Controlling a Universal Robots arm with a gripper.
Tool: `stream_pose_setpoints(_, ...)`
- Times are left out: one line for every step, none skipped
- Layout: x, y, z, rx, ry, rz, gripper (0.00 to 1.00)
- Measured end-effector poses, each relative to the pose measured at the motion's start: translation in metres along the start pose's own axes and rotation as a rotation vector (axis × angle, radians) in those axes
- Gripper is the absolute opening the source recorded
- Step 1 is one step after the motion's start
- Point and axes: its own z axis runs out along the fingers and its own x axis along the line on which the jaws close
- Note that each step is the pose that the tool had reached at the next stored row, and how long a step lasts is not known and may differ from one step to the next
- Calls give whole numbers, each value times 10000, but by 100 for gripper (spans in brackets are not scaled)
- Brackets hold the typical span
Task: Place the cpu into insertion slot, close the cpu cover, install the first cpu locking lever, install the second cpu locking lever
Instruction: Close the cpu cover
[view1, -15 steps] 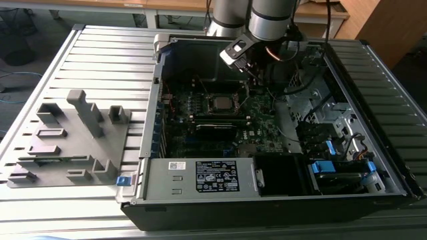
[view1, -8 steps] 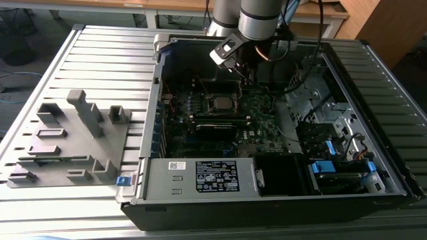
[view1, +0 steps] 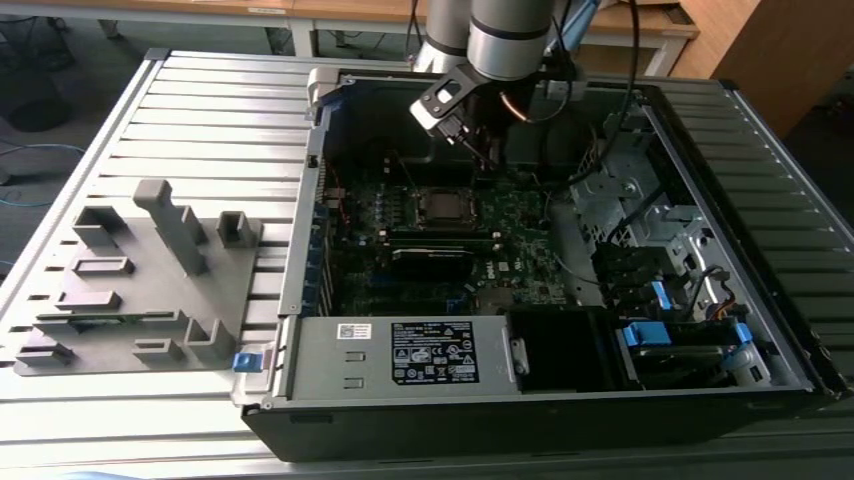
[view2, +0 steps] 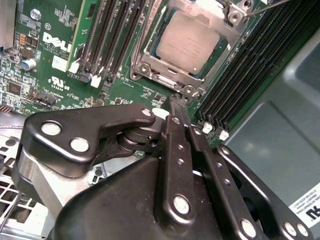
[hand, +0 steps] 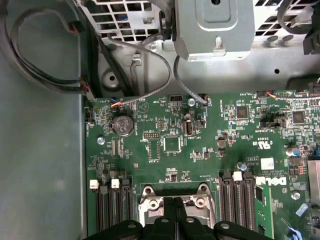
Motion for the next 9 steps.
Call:
stream_pose_setpoints(0,-1,0,0,1,0,11)
stream_pose_setpoints(0,-1,0,0,1,-2,11)
stream_pose_setpoints(0,-1,0,0,1,-2,11)
stream_pose_setpoints(0,-2,1,-1,2,-1,11)
stream_pose_setpoints(0,-3,0,-1,1,-1,11)
stream_pose_setpoints(0,-3,0,0,2,-1,11)
stream_pose_setpoints(0,-3,0,0,2,-1,11)
stream_pose_setpoints(0,-4,1,-1,2,-1,11)
stream_pose_setpoints(0,-4,0,0,1,-1,11)
